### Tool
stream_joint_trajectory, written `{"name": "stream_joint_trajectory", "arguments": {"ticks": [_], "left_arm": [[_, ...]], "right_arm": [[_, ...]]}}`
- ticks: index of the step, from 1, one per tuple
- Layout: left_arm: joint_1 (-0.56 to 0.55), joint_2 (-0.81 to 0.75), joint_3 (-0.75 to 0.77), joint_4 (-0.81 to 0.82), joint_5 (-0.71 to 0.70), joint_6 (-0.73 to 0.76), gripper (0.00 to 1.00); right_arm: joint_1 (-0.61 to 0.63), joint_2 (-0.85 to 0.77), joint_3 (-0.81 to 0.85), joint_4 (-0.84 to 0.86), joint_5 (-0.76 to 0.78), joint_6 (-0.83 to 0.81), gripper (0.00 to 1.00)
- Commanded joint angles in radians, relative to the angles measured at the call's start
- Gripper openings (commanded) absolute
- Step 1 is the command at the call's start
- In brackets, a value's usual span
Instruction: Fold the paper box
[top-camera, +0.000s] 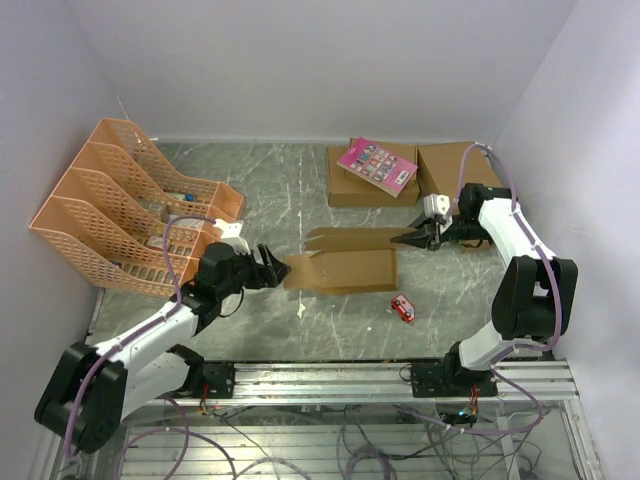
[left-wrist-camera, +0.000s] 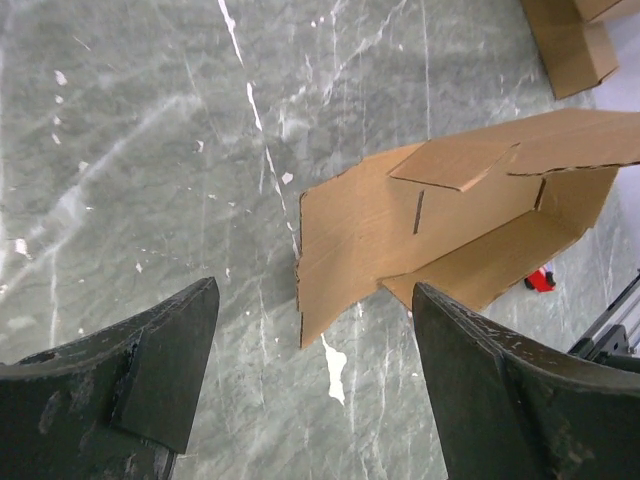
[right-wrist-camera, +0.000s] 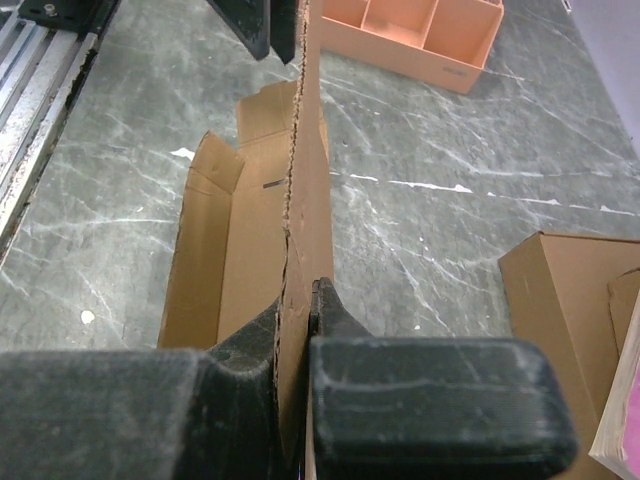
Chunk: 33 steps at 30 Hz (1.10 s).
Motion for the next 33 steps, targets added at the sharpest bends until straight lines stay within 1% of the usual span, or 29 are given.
{"name": "stream_joint_trajectory", "arguments": {"ticks": [1,3,5,10,13,16,18,23,30,33], "left_arm": [[-0.033,0.089,-0.009,0.19,0.008,-0.011,0.88],[-0.039,0.137,-0.008,0.234,0.019,-0.007,0.86],[-0.042,0.185,-0.009,0.284,0.038,-0.004,0.81],[-0.047,0.311,0.007,0.401,0.103,-0.004,0.55],[-0.048,0.351,0.012,0.45,0.126,-0.003,0.35],[-0.057,0.353,0.029,0.445,0.135,0.016,0.16],[-0.07,0.34,0.045,0.41,0.122,0.04,0.08],[-0.117,0.295,0.074,0.33,0.076,0.119,0.07],[-0.149,0.269,0.079,0.329,0.072,0.151,0.07],[-0.155,0.251,0.076,0.327,0.081,0.182,0.07]], "right_arm": [[-0.01,-0.012,-0.011,-0.038,-0.04,-0.058,0.0],[-0.011,-0.012,-0.01,-0.038,-0.039,-0.057,0.0],[-0.013,-0.014,-0.014,-0.037,-0.039,-0.058,0.0],[-0.017,-0.015,-0.018,-0.037,-0.039,-0.059,0.0],[-0.017,-0.015,-0.021,-0.038,-0.039,-0.062,0.0],[-0.017,-0.014,-0.025,-0.037,-0.038,-0.07,0.0],[-0.016,-0.014,-0.029,-0.038,-0.035,-0.078,0.0],[-0.016,-0.018,-0.037,-0.037,-0.036,-0.094,0.0],[-0.018,-0.016,-0.05,-0.037,-0.027,-0.12,0.0],[-0.017,-0.021,-0.058,-0.013,-0.025,-0.103,0.0]]}}
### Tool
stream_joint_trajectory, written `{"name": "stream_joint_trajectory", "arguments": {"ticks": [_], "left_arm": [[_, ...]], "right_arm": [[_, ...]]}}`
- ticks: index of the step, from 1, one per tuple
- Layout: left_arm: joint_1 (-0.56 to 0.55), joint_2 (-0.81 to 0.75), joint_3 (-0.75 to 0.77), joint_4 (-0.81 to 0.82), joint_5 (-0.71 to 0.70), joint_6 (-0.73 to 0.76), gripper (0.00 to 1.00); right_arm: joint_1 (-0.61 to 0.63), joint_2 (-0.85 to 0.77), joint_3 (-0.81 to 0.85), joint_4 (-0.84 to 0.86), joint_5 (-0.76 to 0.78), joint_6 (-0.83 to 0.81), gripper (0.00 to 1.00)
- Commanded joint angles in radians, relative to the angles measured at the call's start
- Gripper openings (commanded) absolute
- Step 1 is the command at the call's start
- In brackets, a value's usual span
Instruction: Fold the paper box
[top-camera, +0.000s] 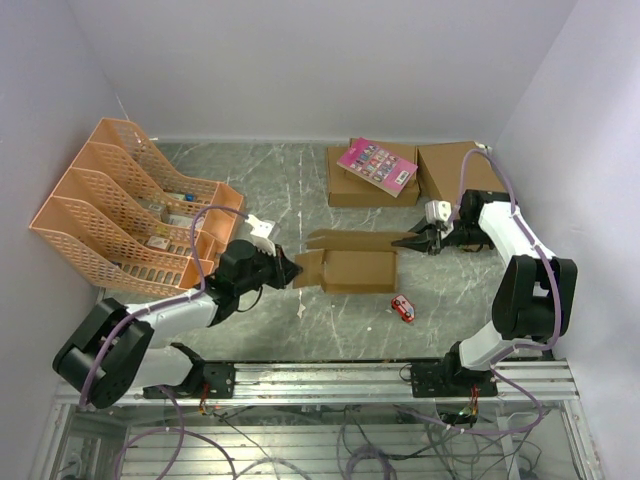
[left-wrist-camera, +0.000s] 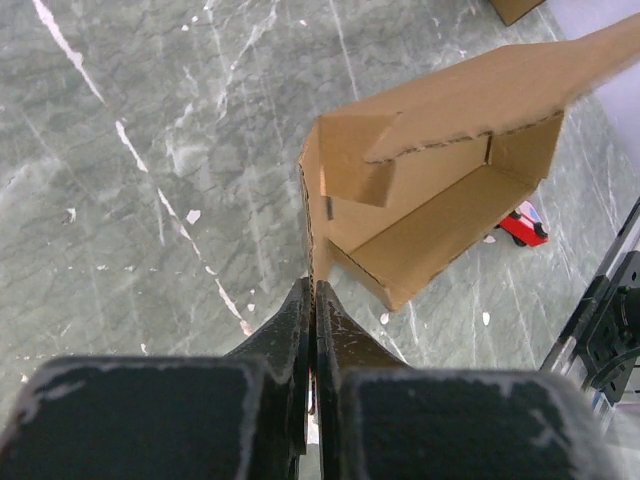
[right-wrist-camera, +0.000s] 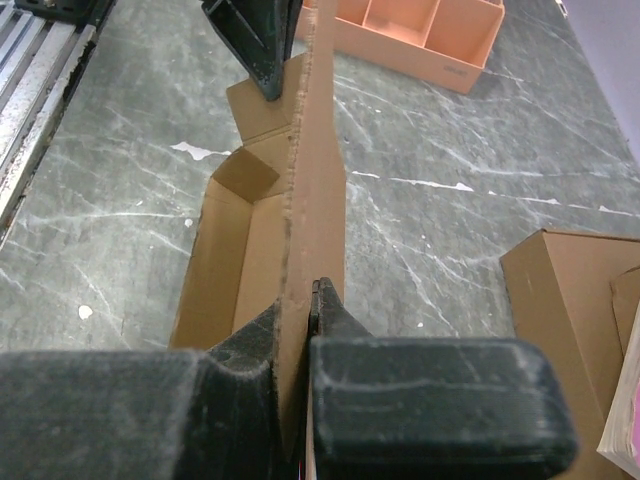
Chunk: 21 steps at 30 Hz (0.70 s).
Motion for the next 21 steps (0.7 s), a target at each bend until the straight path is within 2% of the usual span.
{"name": "stream_joint_trajectory", "arguments": {"ticks": [1,5,10,13,21], "left_arm": [[-0.019,-0.042,0.034,0.042,0.019,0.072,0.07],[-0.026,-0.049,0.046,0.043,0.049,0.097,0.07],[-0.046,-0.025,0.063,0.056,0.053,0.086,0.07],[-0.058,-0.003,0.068,0.077,0.04,0.076,0.07],[-0.076,0.059,0.094,0.124,0.035,0.065,0.08]], "right_arm": [[-0.001,-0.024,-0.019,0.032,-0.015,0.012,0.0],[0.0,-0.055,-0.039,0.181,0.007,0.191,0.0],[0.001,-0.151,-0.117,0.469,0.028,0.487,0.0],[0.01,-0.217,-0.198,0.655,0.044,0.65,0.0],[0.035,-0.406,-0.414,1.065,0.098,0.962,0.0]]}}
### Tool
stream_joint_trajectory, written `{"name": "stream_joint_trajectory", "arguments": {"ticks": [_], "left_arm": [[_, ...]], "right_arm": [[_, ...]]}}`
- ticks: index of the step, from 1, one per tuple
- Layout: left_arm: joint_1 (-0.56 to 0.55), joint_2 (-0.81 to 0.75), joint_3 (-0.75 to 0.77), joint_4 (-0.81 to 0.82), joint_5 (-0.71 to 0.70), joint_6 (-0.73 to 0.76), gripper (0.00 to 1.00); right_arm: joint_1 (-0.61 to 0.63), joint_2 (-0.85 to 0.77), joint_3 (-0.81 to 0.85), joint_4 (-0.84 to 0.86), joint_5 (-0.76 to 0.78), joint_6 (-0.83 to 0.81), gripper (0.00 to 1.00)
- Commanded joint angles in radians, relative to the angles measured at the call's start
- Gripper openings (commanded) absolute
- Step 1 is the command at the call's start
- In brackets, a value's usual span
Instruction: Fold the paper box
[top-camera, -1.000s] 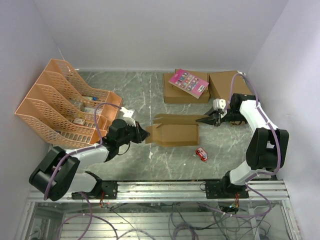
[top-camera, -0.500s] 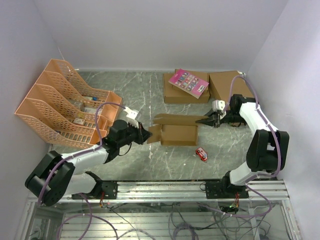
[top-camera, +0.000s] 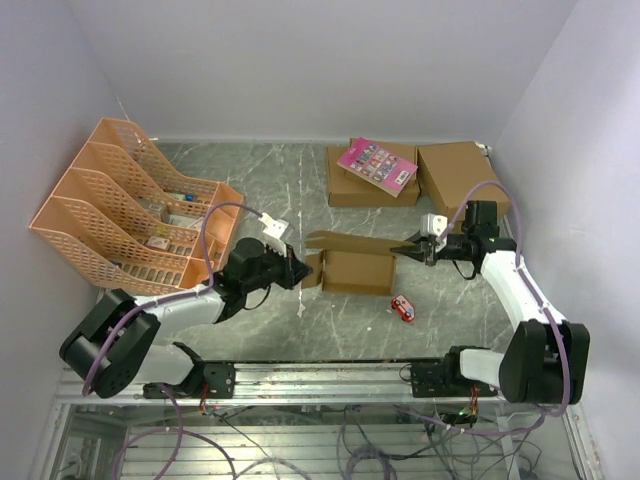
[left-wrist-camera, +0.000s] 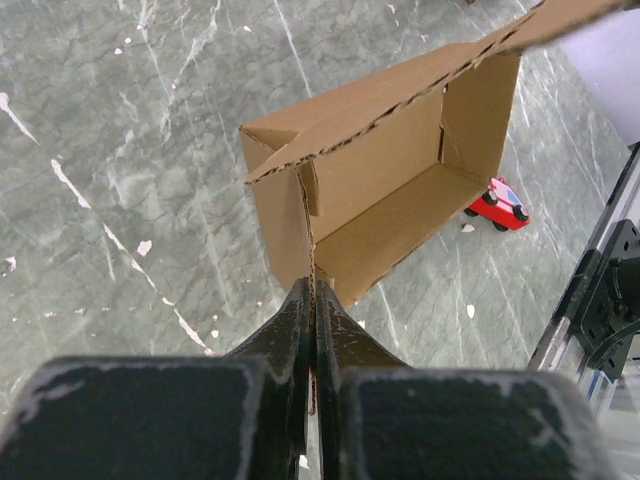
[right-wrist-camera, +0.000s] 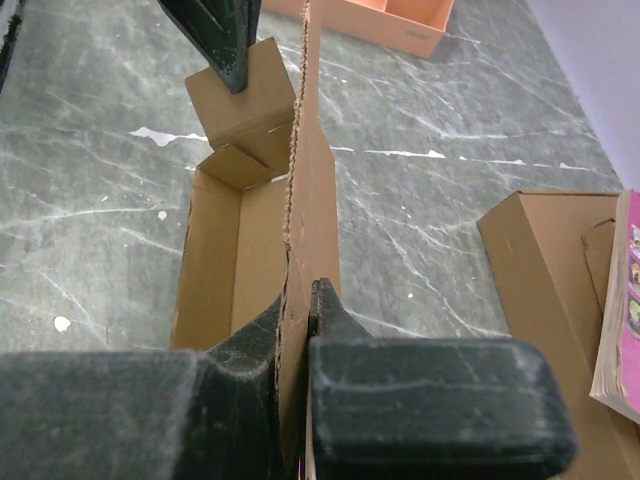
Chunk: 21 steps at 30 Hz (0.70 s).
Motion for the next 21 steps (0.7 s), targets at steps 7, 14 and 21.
{"name": "stream_joint_trajectory", "arguments": {"ticks": [7,14,21], "left_arm": [[-0.018,0.085,0.063,0.137,0.039,-0.013,0.14],[-0.019,0.121,0.063,0.159,0.043,-0.021,0.32],[-0.003,0.141,0.068,0.182,0.078,-0.053,0.55]], "right_arm": [[0.007,-0.051,-0.051,0.181,0.005,0.1,0.0],[0.008,-0.023,-0.04,0.128,0.018,0.036,0.0],[0.008,-0.015,-0.036,0.124,0.025,0.032,0.0]]}}
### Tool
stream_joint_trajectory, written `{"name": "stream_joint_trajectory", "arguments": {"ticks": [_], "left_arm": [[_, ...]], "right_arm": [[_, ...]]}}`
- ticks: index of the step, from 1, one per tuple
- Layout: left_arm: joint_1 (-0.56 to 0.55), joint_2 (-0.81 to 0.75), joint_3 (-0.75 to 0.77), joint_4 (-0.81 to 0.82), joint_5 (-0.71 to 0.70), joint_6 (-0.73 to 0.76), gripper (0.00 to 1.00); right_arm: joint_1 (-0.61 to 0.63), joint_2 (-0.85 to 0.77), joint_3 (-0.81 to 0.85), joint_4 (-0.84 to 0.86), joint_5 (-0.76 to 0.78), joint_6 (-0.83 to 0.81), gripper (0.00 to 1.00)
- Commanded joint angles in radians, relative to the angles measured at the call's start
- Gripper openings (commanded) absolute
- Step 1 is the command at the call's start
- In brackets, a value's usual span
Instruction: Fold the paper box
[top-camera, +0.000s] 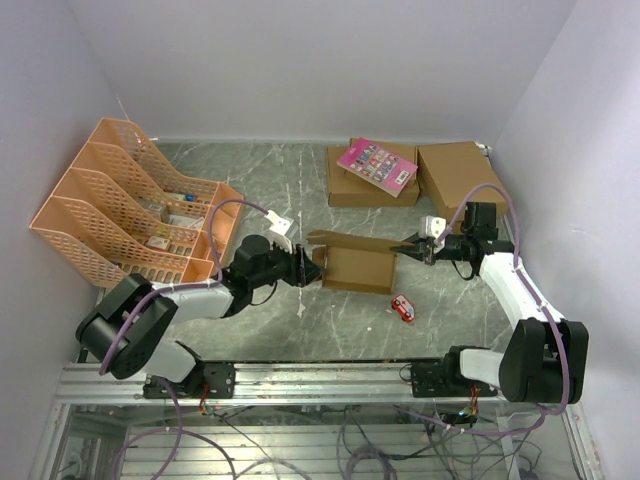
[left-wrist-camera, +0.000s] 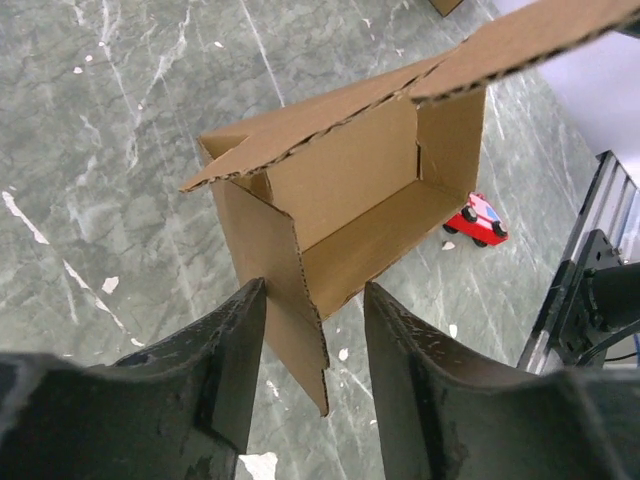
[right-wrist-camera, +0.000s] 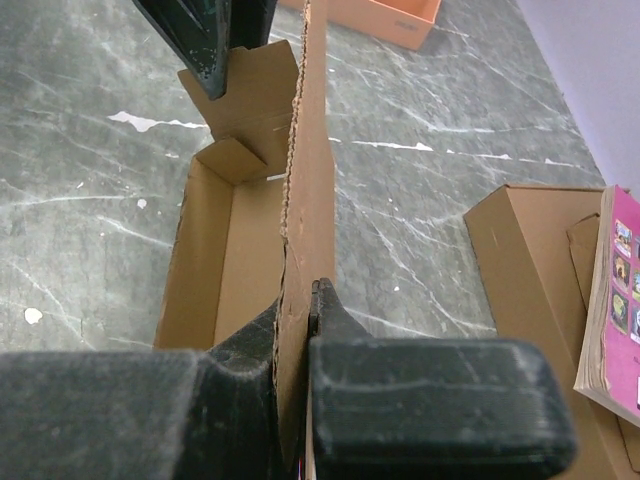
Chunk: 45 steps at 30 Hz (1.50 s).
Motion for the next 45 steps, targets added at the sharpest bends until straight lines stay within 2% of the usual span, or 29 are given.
{"name": "stream_joint_trajectory", "arguments": {"ticks": [1,8,15,24,30,35,39,45], "left_arm": [[0.01,0.019,0.03,0.081,0.064,-0.026,0.58],[0.034,0.032,0.011,0.154,0.137,-0.069,0.8],[0.076,0.084,-0.029,0.345,0.234,-0.177,0.84],[0.114,0.22,-0.074,0.643,0.287,-0.356,0.74],[0.128,0.294,-0.079,0.748,0.304,-0.412,0.65],[0.137,0.366,-0.074,0.864,0.327,-0.483,0.48],[0.139,0.415,-0.071,0.93,0.332,-0.522,0.39],[0.139,0.448,-0.06,0.889,0.322,-0.506,0.23]], "right_arm": [[0.005,0.013,0.025,-0.02,0.001,-0.019,0.0],[0.005,0.02,0.026,-0.022,0.005,-0.022,0.0],[0.006,0.021,0.026,-0.025,0.008,-0.028,0.0],[0.005,0.02,0.025,-0.025,0.009,-0.029,0.0],[0.005,0.023,0.026,-0.032,0.01,-0.037,0.0],[0.005,0.027,0.028,-0.04,0.01,-0.044,0.0],[0.006,0.027,0.03,-0.043,0.011,-0.046,0.0],[0.005,0.028,0.03,-0.044,0.01,-0.049,0.0]]}}
